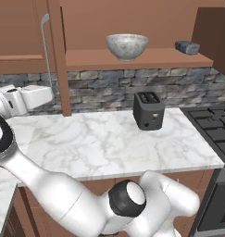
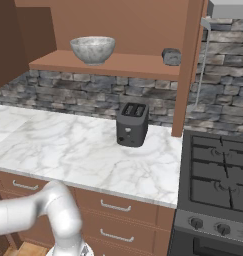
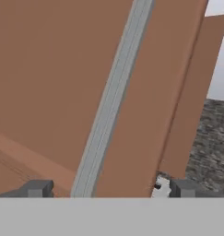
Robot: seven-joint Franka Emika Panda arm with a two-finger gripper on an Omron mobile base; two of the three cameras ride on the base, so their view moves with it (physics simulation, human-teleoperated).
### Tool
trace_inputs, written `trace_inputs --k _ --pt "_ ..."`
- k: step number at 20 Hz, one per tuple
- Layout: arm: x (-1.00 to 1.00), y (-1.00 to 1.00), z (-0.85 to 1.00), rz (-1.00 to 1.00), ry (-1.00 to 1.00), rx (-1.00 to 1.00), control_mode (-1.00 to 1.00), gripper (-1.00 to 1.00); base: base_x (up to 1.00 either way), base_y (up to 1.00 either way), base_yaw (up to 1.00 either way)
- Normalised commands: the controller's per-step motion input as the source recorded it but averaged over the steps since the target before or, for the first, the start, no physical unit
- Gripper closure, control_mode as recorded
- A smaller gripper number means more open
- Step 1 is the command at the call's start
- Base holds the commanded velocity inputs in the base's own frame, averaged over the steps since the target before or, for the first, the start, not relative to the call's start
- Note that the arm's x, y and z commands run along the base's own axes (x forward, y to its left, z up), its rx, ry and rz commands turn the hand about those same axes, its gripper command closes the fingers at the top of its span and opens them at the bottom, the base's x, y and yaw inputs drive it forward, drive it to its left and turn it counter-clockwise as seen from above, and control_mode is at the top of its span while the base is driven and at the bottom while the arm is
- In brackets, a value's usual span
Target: Pick the mug and place it in the sink. Pick the bowl and place it in the open cabinet and then close the cabinet.
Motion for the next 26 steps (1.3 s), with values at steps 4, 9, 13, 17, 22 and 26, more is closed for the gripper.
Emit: trace_inputs --k 4,9,13,17,22,26 --pt "0.18 -0.07 0.0 -0.17 0.0 -0.14 -1.0 -1.0 0.0 0.0 0.0" --pt "-0.01 -0.52 0.0 -0.08 0.0 -0.05 -1.0 -1.0 0.0 0.0 0.0" --pt "-0.06 -0.73 0.0 -0.01 -0.03 -0.01 -1.0 -1.0 0.0 0.0 0.0" --pt "-0.26 -0.82 0.0 0.0 -0.08 -0.02 -1.0 -1.0 0.0 0.0 0.0" --pt "-0.03 -0.89 -0.01 0.06 -0.04 -0.07 -1.0 -1.0 0.0 0.0 0.0" --pt "0.05 -0.72 0.0 0.16 0.01 -0.22 -1.0 -1.0 0.0 0.0 0.0"
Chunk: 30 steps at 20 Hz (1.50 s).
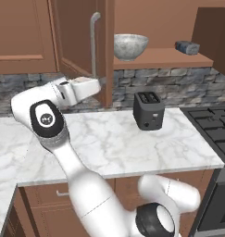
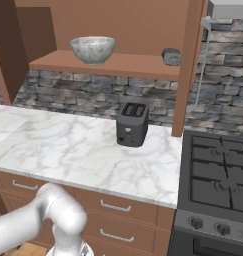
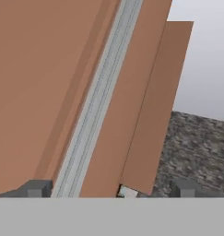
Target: Pick the mug and place it in the sink. Pick the bowl and place it in the open cabinet and then close the cabinet.
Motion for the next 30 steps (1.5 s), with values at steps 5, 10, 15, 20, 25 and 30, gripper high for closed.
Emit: trace_inputs --k 5,10,15,20,25,30 --pt "0.68 -0.83 -0.01 0.19 0.2 -0.02 -1.0 -1.0 0.0 0.0 0.0" --pt "0.82 -0.56 0.15 0.15 0.4 0.09 -1.0 -1.0 0.0 0.0 0.0" --pt "0.85 -0.53 0.0 0.06 0.31 0.1 -1.0 -1.0 0.0 0.0 0.0" --pt "0.68 -0.64 0.0 0.14 0.09 0.18 -1.0 -1.0 0.0 0.0 0.0" --pt "0.71 -0.75 0.0 0.19 0.0 0.31 -1.0 -1.0 0.0 0.0 0.0" --pt "0.72 -0.66 0.0 0.24 -0.03 0.37 -1.0 -1.0 0.0 0.0 0.0"
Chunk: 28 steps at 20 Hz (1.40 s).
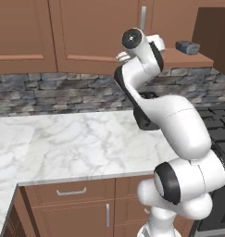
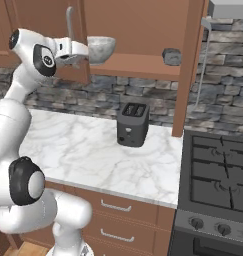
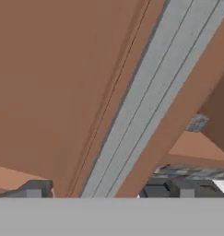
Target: Pick the mug and place it in the sink. Pick the bowl and place it in the open cabinet and then close the cabinet.
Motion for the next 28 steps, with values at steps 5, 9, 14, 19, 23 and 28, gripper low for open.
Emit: trace_inputs --k 5,9,14,19,23,28 --pt "0.42 -0.41 0.0 0.26 -0.11 0.3 -1.0 -1.0 0.0 0.0 0.0" --pt "0.24 -0.16 0.0 0.27 -0.09 0.14 -1.0 -1.0 0.0 0.0 0.0" --pt "0.15 0.0 -0.01 0.2 0.0 0.01 -1.0 -1.0 0.0 0.0 0.0" --pt "0.53 0.23 0.0 0.04 0.01 -0.07 -1.0 -1.0 0.0 0.0 0.0" --pt "0.63 0.3 -0.05 0.0 0.0 -0.04 -1.0 -1.0 0.0 0.0 0.0" --pt "0.5 0.18 -0.13 0.0 0.0 0.0 -1.0 -1.0 0.0 0.0 0.0"
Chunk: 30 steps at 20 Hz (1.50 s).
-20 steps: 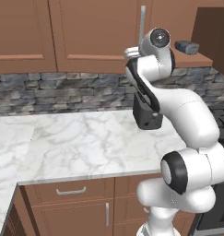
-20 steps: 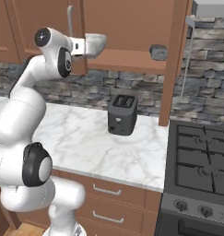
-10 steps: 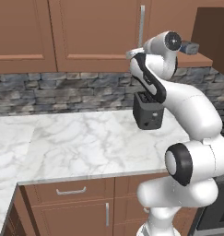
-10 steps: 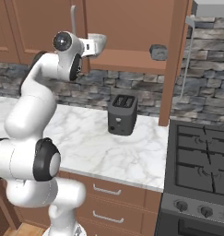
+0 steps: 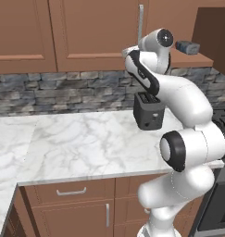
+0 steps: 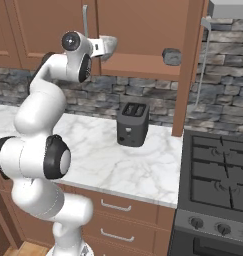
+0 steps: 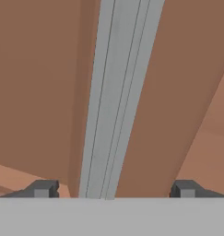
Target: Pick the mug and place it in the sink. Pick the bowl and place it in the open cabinet and then close the cabinet.
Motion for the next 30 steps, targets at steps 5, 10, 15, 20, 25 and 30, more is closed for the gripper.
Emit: trace_inputs --k 5,10,15,20,25,30 --pt "0.53 0.07 -0.27 0.0 -0.01 0.0 -1.0 -1.0 0.0 0.0 0.0" --pt "0.16 0.04 -0.13 0.0 -0.01 0.0 -1.0 -1.0 0.0 0.0 0.0" --pt "-0.22 0.46 0.0 -0.1 -0.06 0.0 -1.0 -1.0 0.0 0.0 0.0" --pt "-0.07 0.43 -0.03 -0.19 -0.02 0.0 -1.0 -1.0 0.0 0.0 0.0" --pt "-0.67 0.01 0.01 -0.15 0.0 0.0 -1.0 -1.0 0.0 0.0 0.0" --pt "-1.0 -0.23 0.36 -0.1 -0.01 0.01 -1.0 -1.0 0.0 0.0 0.0"
